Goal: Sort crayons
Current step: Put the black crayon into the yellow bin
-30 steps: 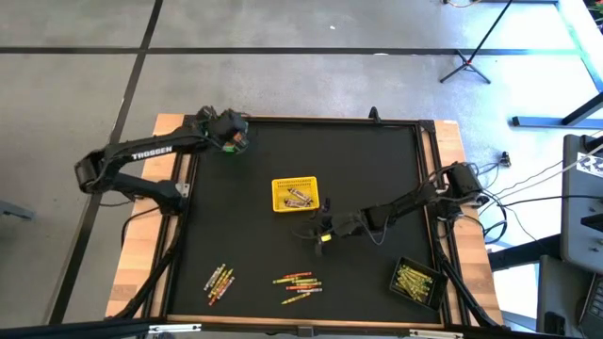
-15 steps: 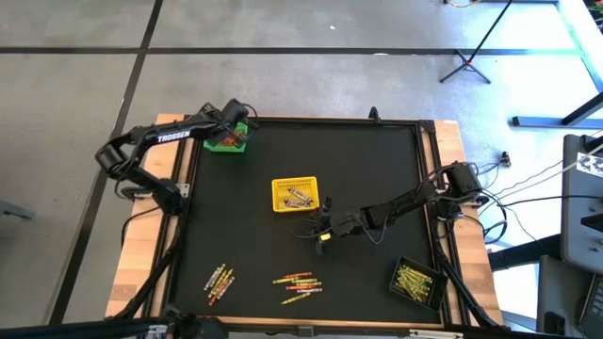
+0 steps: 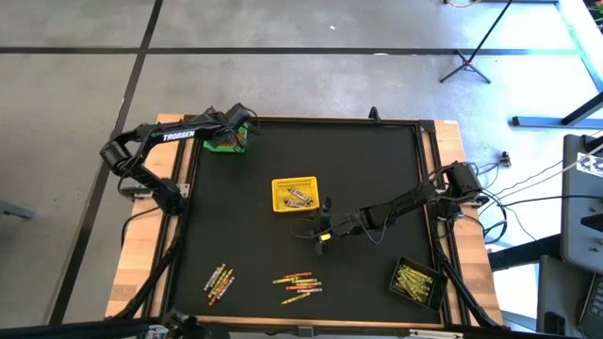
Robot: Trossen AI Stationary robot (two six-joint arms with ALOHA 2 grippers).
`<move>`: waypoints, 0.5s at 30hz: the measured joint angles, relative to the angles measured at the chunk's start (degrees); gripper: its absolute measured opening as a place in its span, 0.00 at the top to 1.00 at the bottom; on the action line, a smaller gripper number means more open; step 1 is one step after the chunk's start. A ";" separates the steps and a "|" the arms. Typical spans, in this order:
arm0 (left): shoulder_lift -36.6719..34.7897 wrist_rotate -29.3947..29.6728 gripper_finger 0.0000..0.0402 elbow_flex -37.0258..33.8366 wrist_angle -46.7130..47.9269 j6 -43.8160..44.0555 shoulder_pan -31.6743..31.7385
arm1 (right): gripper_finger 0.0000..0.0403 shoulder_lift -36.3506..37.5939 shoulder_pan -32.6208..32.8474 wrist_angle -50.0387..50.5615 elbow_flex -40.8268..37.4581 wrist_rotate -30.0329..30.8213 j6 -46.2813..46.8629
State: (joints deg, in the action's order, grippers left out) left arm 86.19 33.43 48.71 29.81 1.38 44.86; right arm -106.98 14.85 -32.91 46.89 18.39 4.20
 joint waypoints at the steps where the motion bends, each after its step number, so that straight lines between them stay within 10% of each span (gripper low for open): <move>1: 0.00 0.02 0.80 0.00 0.48 0.03 -0.90 | 0.64 0.00 0.00 0.00 0.00 0.00 -0.01; 15: -10.16 -6.52 0.78 0.02 7.90 7.57 -18.89 | 0.64 0.00 0.11 -0.09 0.00 -0.02 1.84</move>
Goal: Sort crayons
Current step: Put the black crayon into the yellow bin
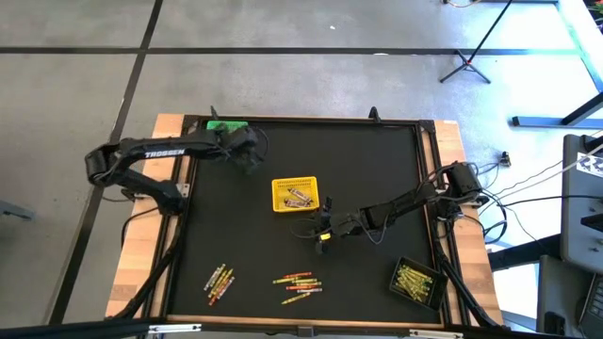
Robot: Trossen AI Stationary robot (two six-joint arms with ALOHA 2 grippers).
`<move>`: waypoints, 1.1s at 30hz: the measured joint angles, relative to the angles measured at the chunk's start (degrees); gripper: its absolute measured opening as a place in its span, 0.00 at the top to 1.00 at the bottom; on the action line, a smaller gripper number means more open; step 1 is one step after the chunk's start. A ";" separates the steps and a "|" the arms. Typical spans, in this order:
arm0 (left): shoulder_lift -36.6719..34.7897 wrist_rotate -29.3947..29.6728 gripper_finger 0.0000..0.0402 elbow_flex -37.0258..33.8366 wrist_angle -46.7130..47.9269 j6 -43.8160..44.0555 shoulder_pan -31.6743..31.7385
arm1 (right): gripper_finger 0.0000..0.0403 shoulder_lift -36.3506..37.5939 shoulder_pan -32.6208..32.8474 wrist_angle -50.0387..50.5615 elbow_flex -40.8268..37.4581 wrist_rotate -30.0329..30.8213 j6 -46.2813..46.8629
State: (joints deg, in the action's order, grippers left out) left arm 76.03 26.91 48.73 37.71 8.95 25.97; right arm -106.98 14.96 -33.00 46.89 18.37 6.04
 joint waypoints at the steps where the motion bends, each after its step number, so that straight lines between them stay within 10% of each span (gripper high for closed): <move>1: -1.24 -1.55 0.78 0.00 0.61 1.03 -1.31 | 0.64 0.00 0.00 -0.03 0.00 0.00 0.02; 13: -6.78 -21.94 0.78 0.02 4.67 10.87 -21.48 | 0.64 0.00 0.19 -0.31 0.00 -0.04 -0.46; 33: -4.22 -17.10 0.78 -0.64 7.90 54.01 -59.57 | 0.64 0.00 9.17 -8.24 0.01 -1.07 0.49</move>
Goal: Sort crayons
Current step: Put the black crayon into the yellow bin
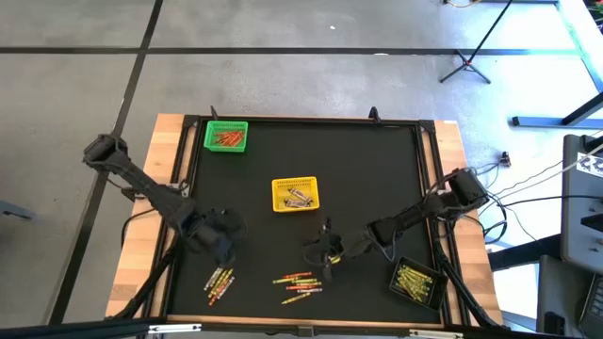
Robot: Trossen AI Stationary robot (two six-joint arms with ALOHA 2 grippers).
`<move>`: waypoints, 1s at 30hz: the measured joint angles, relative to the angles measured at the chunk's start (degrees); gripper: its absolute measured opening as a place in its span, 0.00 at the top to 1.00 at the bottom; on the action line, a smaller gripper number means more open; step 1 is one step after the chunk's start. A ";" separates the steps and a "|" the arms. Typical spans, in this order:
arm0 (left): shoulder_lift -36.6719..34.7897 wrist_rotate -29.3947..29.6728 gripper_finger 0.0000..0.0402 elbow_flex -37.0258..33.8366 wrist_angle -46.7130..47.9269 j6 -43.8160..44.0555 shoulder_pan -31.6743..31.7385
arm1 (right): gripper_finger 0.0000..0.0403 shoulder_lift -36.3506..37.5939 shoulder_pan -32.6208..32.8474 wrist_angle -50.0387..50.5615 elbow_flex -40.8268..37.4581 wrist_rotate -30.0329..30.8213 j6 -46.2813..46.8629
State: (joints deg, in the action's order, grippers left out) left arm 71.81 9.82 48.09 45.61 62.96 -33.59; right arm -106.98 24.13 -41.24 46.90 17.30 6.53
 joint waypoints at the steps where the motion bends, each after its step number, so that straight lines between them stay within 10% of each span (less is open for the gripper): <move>1: 0.60 -0.29 0.78 -0.36 0.00 2.84 -1.53 | 0.64 0.00 0.54 0.07 0.01 0.00 0.68; 14: 10.09 -4.15 0.78 -1.44 -5.96 25.15 -17.42 | 0.64 0.00 5.26 0.18 -0.01 5.86 5.57; 30: 17.56 -1.78 0.78 -1.44 -6.30 30.30 -21.19 | 0.64 0.00 5.10 0.23 0.01 6.27 7.60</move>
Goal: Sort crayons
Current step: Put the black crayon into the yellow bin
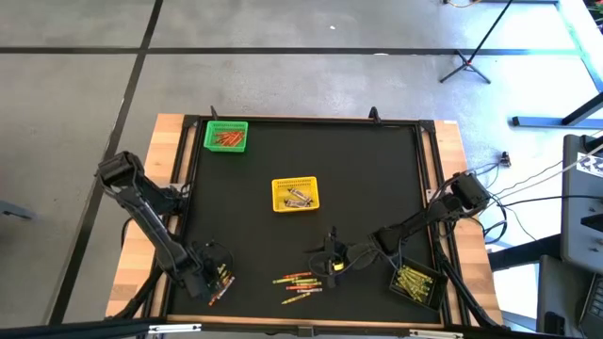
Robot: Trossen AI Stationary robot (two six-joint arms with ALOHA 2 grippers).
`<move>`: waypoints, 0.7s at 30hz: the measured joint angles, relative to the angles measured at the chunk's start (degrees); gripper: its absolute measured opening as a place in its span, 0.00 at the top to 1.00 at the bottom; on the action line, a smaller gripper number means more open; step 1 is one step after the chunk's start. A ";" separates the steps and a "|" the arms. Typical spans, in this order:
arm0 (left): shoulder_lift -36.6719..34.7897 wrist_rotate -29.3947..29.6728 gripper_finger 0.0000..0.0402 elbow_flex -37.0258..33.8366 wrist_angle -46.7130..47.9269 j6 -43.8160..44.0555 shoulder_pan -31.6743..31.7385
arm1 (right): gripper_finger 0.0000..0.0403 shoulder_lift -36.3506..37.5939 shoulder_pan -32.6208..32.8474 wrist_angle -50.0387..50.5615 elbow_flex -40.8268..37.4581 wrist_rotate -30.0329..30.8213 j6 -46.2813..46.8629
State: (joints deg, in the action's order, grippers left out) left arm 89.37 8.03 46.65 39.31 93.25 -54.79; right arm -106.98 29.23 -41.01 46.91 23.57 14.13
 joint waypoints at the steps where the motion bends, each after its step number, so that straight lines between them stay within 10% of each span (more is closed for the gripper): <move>1: 0.18 0.05 0.78 0.00 0.04 0.02 -0.02 | 0.64 0.00 0.00 0.00 -0.01 0.01 -0.01; 21: 0.20 0.30 0.78 -1.68 -0.38 1.18 -0.02 | 0.64 -0.02 0.00 0.39 -0.01 0.00 -0.87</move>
State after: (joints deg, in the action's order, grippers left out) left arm 89.57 8.33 44.97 38.94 94.44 -54.81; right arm -107.00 29.23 -40.62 46.90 23.57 13.26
